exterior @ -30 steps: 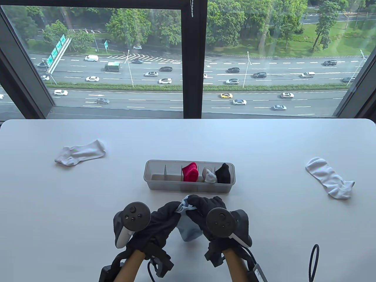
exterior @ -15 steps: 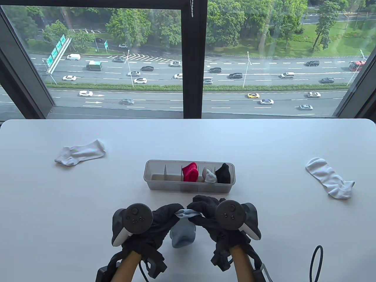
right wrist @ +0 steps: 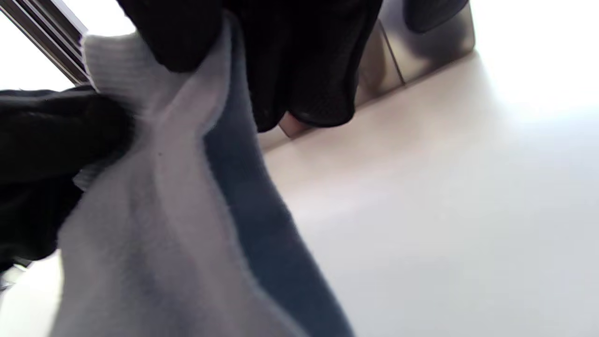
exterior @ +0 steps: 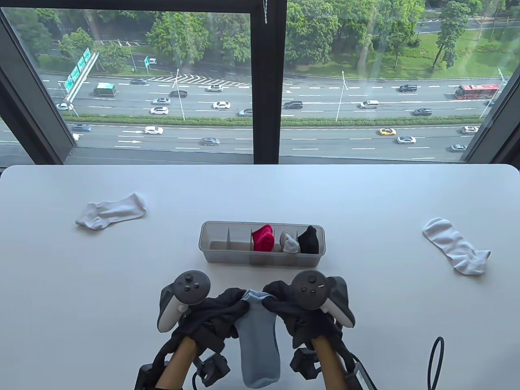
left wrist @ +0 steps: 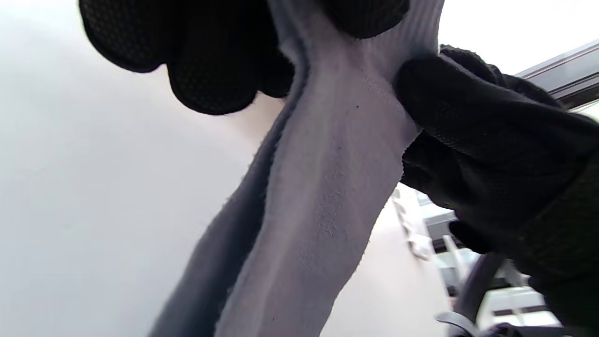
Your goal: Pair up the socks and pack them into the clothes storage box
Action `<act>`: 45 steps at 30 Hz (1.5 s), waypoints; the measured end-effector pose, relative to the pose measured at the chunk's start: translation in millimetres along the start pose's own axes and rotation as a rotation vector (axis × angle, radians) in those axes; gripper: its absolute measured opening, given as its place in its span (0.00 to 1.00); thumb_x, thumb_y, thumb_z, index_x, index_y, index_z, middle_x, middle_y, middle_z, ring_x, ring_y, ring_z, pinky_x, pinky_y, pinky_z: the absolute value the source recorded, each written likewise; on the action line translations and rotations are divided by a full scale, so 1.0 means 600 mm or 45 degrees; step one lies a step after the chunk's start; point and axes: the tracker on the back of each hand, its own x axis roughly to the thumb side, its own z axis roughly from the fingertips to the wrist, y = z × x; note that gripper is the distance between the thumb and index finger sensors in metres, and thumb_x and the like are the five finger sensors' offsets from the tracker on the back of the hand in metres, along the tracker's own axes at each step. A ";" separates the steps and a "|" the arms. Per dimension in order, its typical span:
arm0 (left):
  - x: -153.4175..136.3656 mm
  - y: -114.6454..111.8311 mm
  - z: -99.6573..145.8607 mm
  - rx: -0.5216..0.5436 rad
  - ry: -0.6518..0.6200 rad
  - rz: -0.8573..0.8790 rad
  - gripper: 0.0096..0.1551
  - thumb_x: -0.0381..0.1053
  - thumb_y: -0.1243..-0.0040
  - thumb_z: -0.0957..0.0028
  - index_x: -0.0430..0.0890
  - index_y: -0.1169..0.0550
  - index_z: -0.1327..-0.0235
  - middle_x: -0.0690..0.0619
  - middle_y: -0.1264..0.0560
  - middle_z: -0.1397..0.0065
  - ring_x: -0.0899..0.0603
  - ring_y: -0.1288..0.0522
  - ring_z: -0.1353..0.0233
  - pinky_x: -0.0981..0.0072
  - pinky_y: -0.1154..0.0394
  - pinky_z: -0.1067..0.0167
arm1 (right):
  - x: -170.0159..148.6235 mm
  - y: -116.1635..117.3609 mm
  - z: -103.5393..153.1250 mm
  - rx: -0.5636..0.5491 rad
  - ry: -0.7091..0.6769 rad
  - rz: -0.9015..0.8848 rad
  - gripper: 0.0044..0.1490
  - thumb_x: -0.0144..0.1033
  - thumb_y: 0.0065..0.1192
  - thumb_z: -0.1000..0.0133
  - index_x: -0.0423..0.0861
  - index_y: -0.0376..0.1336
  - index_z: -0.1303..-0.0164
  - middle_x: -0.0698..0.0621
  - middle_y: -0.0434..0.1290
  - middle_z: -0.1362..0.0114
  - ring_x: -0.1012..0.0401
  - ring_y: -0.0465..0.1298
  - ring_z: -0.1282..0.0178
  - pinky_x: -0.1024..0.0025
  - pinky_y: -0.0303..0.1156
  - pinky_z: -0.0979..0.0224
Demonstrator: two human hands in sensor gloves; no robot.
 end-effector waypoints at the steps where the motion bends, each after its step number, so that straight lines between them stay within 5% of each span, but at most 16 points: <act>1: -0.002 -0.005 -0.001 0.028 0.039 -0.094 0.47 0.51 0.48 0.38 0.40 0.58 0.18 0.30 0.57 0.15 0.20 0.52 0.18 0.23 0.47 0.29 | -0.006 0.011 -0.005 0.018 0.011 0.033 0.37 0.42 0.56 0.36 0.43 0.53 0.18 0.41 0.71 0.22 0.43 0.71 0.23 0.31 0.52 0.22; 2: 0.001 -0.006 0.004 0.118 0.086 -0.194 0.47 0.49 0.48 0.39 0.43 0.59 0.19 0.32 0.67 0.17 0.23 0.65 0.18 0.23 0.59 0.27 | -0.014 0.018 -0.010 0.093 0.013 0.080 0.41 0.44 0.55 0.36 0.43 0.48 0.14 0.36 0.64 0.16 0.38 0.64 0.19 0.29 0.50 0.23; 3: 0.009 -0.002 0.010 0.165 0.027 -0.252 0.43 0.49 0.46 0.39 0.45 0.54 0.19 0.35 0.64 0.15 0.25 0.64 0.17 0.23 0.58 0.27 | -0.021 0.018 -0.012 0.147 0.022 0.117 0.42 0.45 0.55 0.36 0.46 0.47 0.13 0.35 0.60 0.14 0.36 0.60 0.17 0.28 0.47 0.23; 7: 0.035 -0.029 0.009 -0.310 -0.206 -0.178 0.26 0.50 0.43 0.41 0.44 0.27 0.30 0.40 0.33 0.19 0.30 0.37 0.19 0.26 0.49 0.26 | -0.032 0.006 -0.010 0.119 0.014 0.156 0.38 0.45 0.57 0.37 0.52 0.52 0.15 0.32 0.55 0.12 0.32 0.54 0.17 0.28 0.47 0.23; 9: 0.028 -0.061 -0.001 -0.530 -0.047 -0.300 0.28 0.50 0.43 0.41 0.43 0.27 0.29 0.40 0.36 0.17 0.30 0.44 0.15 0.26 0.53 0.25 | -0.031 0.004 -0.004 0.189 -0.036 0.148 0.37 0.44 0.59 0.37 0.52 0.54 0.17 0.31 0.53 0.12 0.31 0.51 0.16 0.28 0.47 0.23; 12: 0.009 -0.084 -0.014 -0.692 0.044 -0.408 0.35 0.44 0.48 0.39 0.45 0.46 0.21 0.45 0.53 0.14 0.35 0.59 0.15 0.32 0.56 0.24 | -0.020 0.021 0.007 0.369 -0.093 0.192 0.37 0.44 0.60 0.38 0.52 0.54 0.17 0.30 0.51 0.11 0.31 0.48 0.16 0.29 0.47 0.22; 18: -0.011 -0.075 -0.021 -0.703 0.085 -0.256 0.41 0.42 0.50 0.39 0.47 0.57 0.21 0.48 0.60 0.14 0.37 0.65 0.16 0.35 0.63 0.25 | -0.006 0.079 0.008 0.818 -0.082 0.420 0.49 0.46 0.63 0.39 0.50 0.42 0.14 0.28 0.35 0.12 0.30 0.38 0.17 0.29 0.44 0.21; 22: -0.011 -0.074 -0.022 -0.669 0.085 -0.302 0.47 0.49 0.43 0.41 0.51 0.60 0.24 0.49 0.59 0.14 0.38 0.65 0.15 0.32 0.65 0.26 | -0.010 0.097 0.004 0.681 -0.076 0.415 0.37 0.44 0.62 0.39 0.58 0.50 0.22 0.31 0.33 0.14 0.34 0.34 0.18 0.28 0.43 0.22; 24: -0.009 -0.077 -0.021 -0.645 0.102 -0.346 0.43 0.50 0.40 0.42 0.52 0.52 0.24 0.50 0.59 0.14 0.38 0.66 0.15 0.31 0.65 0.26 | -0.013 0.092 0.001 0.528 -0.063 0.346 0.25 0.45 0.59 0.39 0.58 0.60 0.31 0.32 0.41 0.13 0.35 0.41 0.17 0.28 0.47 0.23; 30: -0.006 -0.079 -0.024 -0.481 0.102 -0.401 0.21 0.45 0.47 0.38 0.46 0.28 0.33 0.52 0.53 0.14 0.37 0.62 0.15 0.30 0.63 0.26 | -0.024 0.088 -0.003 0.550 0.015 0.081 0.23 0.45 0.48 0.34 0.50 0.65 0.33 0.33 0.40 0.14 0.37 0.36 0.18 0.26 0.39 0.24; 32: -0.007 -0.079 -0.024 -0.512 0.100 -0.390 0.20 0.44 0.49 0.38 0.44 0.28 0.33 0.52 0.54 0.14 0.37 0.64 0.15 0.30 0.63 0.26 | -0.024 0.089 -0.002 0.554 0.010 0.073 0.31 0.46 0.51 0.35 0.46 0.58 0.24 0.32 0.39 0.14 0.36 0.36 0.18 0.26 0.38 0.25; 36: -0.008 -0.078 -0.025 -0.516 0.092 -0.372 0.21 0.44 0.53 0.37 0.43 0.29 0.32 0.51 0.54 0.14 0.36 0.64 0.15 0.30 0.63 0.27 | -0.026 0.086 -0.004 0.581 0.000 0.053 0.24 0.45 0.52 0.35 0.49 0.63 0.31 0.32 0.38 0.14 0.36 0.35 0.18 0.26 0.37 0.25; 40: -0.004 -0.080 -0.022 -0.469 0.051 -0.359 0.37 0.54 0.47 0.40 0.57 0.49 0.21 0.46 0.52 0.14 0.32 0.61 0.15 0.27 0.63 0.27 | -0.028 0.087 -0.005 0.589 0.033 -0.030 0.22 0.42 0.44 0.30 0.43 0.63 0.35 0.32 0.37 0.14 0.37 0.33 0.19 0.26 0.34 0.26; 45: 0.002 -0.084 -0.021 -0.394 0.044 -0.440 0.22 0.48 0.48 0.39 0.47 0.28 0.32 0.45 0.49 0.15 0.31 0.58 0.16 0.27 0.61 0.27 | -0.026 0.087 -0.006 0.561 0.046 -0.008 0.22 0.41 0.42 0.30 0.43 0.65 0.37 0.32 0.38 0.14 0.37 0.33 0.19 0.26 0.34 0.26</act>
